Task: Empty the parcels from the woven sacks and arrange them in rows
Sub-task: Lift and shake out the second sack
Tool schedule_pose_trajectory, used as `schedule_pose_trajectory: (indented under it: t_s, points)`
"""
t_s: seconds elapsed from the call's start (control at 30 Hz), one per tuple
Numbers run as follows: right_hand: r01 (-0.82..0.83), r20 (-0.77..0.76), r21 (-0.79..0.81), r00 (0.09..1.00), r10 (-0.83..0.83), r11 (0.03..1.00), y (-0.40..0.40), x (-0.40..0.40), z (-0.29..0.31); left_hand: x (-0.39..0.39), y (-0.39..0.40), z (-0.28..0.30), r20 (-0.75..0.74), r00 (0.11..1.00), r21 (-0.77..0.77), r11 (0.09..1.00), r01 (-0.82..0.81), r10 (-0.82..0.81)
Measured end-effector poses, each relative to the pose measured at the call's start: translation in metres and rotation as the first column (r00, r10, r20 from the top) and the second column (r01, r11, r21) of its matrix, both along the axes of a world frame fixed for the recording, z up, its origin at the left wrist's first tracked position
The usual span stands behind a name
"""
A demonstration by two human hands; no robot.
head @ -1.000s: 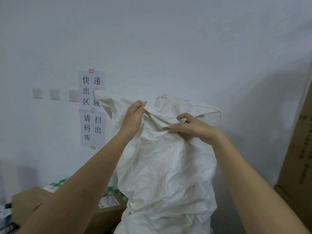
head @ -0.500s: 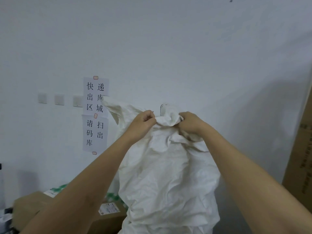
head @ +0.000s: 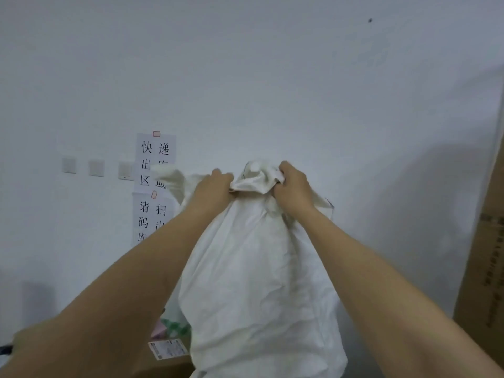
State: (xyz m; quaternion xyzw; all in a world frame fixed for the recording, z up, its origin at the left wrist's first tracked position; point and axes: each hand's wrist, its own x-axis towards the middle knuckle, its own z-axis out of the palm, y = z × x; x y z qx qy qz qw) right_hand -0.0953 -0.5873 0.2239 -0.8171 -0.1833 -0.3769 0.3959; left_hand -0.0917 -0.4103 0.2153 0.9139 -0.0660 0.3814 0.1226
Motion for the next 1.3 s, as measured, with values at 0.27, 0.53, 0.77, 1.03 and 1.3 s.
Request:
schedule_pose_trajectory:
  t_s: [0.27, 0.53, 0.77, 1.03, 1.3]
  points:
    - [0.054, 0.038, 0.008, 0.998, -0.054, 0.999, -0.007, 0.008, 0.018, 0.015, -0.008, 0.02, 0.08, 0.981, -0.378, 0.905, 0.196, -0.179]
    - [0.022, 0.137, 0.056, 0.99, -0.029, 0.998, -0.016, 0.014, 0.016, 0.027, -0.014, 0.019, 0.245, 0.903, -0.456, 0.78, 0.428, -0.353]
    - [-0.043, -0.2, -0.142, 0.98, 0.014, 0.989, -0.028, 0.035, -0.01, 0.036, -0.012, 0.015, 0.196, 0.907, -0.525, 0.741, 0.418, -0.372]
    - [-0.063, -0.378, -0.132, 0.926, 0.009, 0.989, -0.051, 0.012, -0.049, 0.028, -0.005, 0.0, 0.204, 0.887, -0.543, 0.706, 0.455, -0.414]
    - [0.084, -0.353, -0.454, 0.897, -0.266, 0.887, -0.03, 0.023, -0.062, 0.018, -0.018, -0.021, 0.115, 0.819, -0.625, 0.6, 0.5, -0.563]
